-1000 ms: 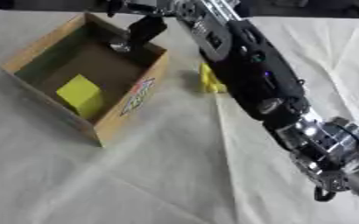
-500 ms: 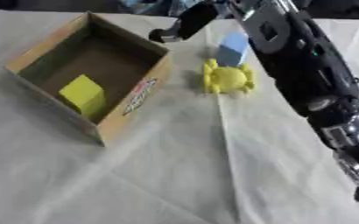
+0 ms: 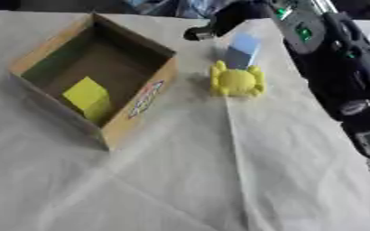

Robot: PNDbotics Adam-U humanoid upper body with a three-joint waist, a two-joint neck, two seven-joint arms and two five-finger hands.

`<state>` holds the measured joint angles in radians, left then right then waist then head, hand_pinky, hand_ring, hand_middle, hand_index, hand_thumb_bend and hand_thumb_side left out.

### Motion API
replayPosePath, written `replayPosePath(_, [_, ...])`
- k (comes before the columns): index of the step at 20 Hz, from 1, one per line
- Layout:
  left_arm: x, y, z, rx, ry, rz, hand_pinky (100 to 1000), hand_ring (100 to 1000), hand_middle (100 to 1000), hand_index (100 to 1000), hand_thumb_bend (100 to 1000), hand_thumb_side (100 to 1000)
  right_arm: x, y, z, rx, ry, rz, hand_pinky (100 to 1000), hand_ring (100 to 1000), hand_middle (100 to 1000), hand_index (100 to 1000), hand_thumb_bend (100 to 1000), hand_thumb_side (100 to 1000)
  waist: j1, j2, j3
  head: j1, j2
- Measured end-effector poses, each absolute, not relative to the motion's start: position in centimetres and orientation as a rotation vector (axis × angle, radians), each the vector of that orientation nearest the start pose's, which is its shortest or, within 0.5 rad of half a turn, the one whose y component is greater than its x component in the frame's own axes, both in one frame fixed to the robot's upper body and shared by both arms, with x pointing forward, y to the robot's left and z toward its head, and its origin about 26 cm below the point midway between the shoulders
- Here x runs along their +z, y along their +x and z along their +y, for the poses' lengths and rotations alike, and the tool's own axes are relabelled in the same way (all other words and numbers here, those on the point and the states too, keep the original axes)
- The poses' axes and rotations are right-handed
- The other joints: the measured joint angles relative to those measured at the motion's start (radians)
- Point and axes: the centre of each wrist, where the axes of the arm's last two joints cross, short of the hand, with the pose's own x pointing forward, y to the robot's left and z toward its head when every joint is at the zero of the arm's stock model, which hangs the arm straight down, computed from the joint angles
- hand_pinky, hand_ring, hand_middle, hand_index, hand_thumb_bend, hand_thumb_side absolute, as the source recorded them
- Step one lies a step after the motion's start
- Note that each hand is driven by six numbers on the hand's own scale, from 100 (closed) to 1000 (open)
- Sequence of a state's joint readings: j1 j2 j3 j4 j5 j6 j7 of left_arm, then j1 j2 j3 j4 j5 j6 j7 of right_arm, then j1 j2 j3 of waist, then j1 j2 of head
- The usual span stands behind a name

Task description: Pick up objects on the table and place them in the box.

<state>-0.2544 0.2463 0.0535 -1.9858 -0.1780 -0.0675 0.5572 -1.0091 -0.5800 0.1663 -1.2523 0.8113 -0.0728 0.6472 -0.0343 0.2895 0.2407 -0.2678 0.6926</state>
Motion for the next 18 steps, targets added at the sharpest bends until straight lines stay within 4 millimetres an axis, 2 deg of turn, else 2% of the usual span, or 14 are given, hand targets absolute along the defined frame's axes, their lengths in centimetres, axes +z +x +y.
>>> replayPosePath(8, [18.2, 29.8, 26.6, 0.284, 0.624, -2.354, 611, 835, 1000, 669, 239, 947, 29.5, 46.3, -29.4, 1.546, -1.041, -1.261, 953, 924, 833, 972, 587, 544, 0.002, 0.000, 0.000, 0.001, 0.000])
replayPosePath(14, [18.2, 29.8, 26.6, 0.283, 0.624, -2.352, 611, 836, 1000, 669, 237, 948, 27.8, 47.6, -31.0, 1.505, -1.059, -1.159, 954, 927, 833, 974, 584, 575, 0.002, 0.000, 0.000, 0.001, 0.000])
replayPosePath(15, [18.2, 29.8, 26.6, 0.283, 0.624, -2.352, 611, 836, 1000, 669, 237, 948, 27.6, 47.7, -31.1, 1.499, -1.059, -1.147, 953, 926, 832, 975, 542, 597, 0.002, 0.000, 0.000, 0.001, 0.000])
replayPosePath(16, [18.2, 29.8, 26.6, 0.283, 0.624, -2.352, 611, 835, 1000, 669, 237, 948, 27.4, 47.9, -31.2, 1.492, -1.058, -1.137, 952, 924, 830, 976, 566, 574, 0.002, 0.000, 0.000, 0.001, 0.000])
replayPosePath(18, [18.1, 29.7, 26.6, 0.282, 0.625, -2.350, 611, 836, 1000, 669, 237, 948, 27.3, 48.1, -31.4, 1.478, -1.059, -1.129, 951, 922, 827, 978, 554, 575, 0.002, 0.001, 0.000, 0.001, -0.001])
